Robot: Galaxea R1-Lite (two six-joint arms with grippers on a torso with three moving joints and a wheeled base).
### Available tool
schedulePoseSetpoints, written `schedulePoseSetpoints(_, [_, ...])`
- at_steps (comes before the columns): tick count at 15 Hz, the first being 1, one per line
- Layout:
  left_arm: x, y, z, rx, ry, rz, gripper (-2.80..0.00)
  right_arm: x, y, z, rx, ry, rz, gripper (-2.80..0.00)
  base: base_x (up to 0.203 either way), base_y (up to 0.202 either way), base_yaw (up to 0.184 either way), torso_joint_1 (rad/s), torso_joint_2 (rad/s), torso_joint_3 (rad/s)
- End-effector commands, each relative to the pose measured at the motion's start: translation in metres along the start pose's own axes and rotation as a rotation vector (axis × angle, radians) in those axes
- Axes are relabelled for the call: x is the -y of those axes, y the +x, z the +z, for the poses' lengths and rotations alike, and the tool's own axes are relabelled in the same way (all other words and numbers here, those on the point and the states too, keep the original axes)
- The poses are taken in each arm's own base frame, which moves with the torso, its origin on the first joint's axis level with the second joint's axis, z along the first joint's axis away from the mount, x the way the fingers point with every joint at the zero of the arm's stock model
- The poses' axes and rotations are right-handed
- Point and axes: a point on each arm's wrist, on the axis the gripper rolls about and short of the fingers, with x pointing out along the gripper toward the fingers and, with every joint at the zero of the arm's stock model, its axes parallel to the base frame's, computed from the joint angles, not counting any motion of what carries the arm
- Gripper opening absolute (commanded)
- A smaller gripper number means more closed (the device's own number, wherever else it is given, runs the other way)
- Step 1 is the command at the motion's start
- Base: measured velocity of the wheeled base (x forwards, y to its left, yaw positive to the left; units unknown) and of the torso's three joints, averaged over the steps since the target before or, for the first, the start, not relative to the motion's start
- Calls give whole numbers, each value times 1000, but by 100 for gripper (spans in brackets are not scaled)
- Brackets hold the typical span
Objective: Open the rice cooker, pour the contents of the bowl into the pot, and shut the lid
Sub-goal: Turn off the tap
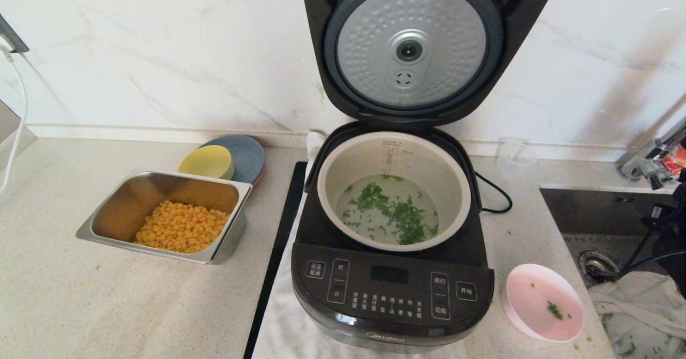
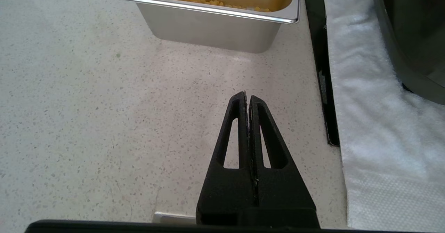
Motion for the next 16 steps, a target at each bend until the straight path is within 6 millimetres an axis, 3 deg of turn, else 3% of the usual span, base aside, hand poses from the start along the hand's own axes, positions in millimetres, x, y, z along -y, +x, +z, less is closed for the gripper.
schedulePoseSetpoints(1, [0,0,0,1,0,0,-280,-6,9,-9,-7,-10,-11,-280,0,0,0,0,0,0])
schedulePoseSetpoints(16, [0,0,0,2,0,0,-280,-35,60,-6,89,-31,-57,-280,0,0,0,0,0,0])
